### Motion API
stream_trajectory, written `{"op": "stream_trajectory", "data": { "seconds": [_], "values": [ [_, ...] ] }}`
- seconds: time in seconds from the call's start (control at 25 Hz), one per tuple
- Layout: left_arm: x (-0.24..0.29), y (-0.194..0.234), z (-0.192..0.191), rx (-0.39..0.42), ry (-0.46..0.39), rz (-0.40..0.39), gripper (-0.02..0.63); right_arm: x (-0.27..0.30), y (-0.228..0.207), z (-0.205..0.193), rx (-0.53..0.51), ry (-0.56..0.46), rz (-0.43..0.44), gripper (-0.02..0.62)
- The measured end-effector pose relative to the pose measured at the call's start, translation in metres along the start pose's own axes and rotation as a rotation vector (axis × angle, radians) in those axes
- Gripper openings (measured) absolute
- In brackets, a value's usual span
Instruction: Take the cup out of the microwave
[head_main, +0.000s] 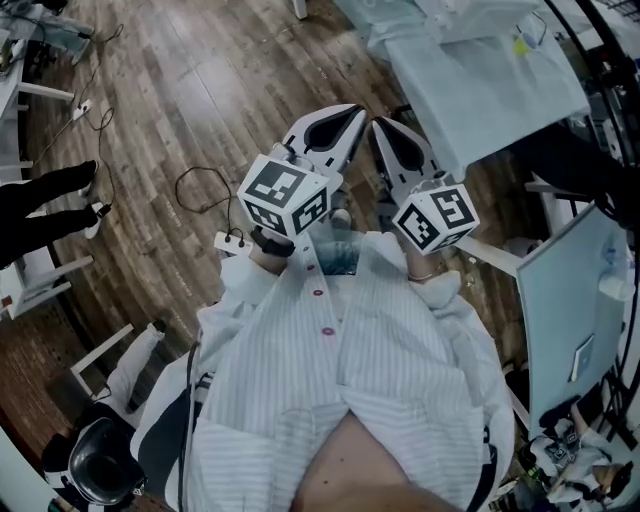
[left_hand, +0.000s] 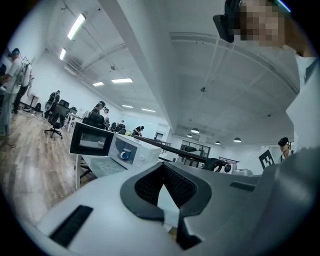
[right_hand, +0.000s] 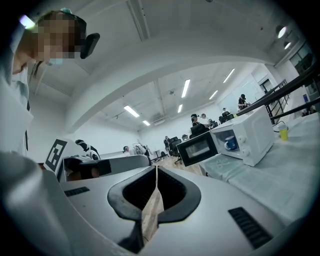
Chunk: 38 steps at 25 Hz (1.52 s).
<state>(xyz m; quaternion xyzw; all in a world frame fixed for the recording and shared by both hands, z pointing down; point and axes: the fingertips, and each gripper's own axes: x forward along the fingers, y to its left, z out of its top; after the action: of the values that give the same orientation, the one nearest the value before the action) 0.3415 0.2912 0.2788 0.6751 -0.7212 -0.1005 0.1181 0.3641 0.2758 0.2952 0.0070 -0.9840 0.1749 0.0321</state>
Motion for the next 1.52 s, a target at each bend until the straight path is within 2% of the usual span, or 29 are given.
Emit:
{"op": "stream_trajectory", "data": {
  "seconds": [0.2, 0.4, 0.96, 1.52],
  "values": [
    [-0.004, 0.017, 0.001, -0.012, 0.003, 0.014, 0.009, 0.015, 0.005, -0.001, 0.012, 0.000, 0.013, 0.040],
    [0.013, 0.045, 0.009, -0.017, 0.002, 0.006, 0.009, 0.046, -0.009, 0.003, 0.024, 0.000, 0.002, 0.040],
    [0.070, 0.171, 0.046, -0.033, 0.032, -0.034, 0.009, 0.175, -0.048, 0.022, 0.038, 0.008, -0.052, 0.040],
    [0.090, 0.282, 0.069, -0.011, 0.048, -0.076, 0.009, 0.281, -0.067, 0.023, 0.034, -0.020, -0.123, 0.040]
  ]
}}
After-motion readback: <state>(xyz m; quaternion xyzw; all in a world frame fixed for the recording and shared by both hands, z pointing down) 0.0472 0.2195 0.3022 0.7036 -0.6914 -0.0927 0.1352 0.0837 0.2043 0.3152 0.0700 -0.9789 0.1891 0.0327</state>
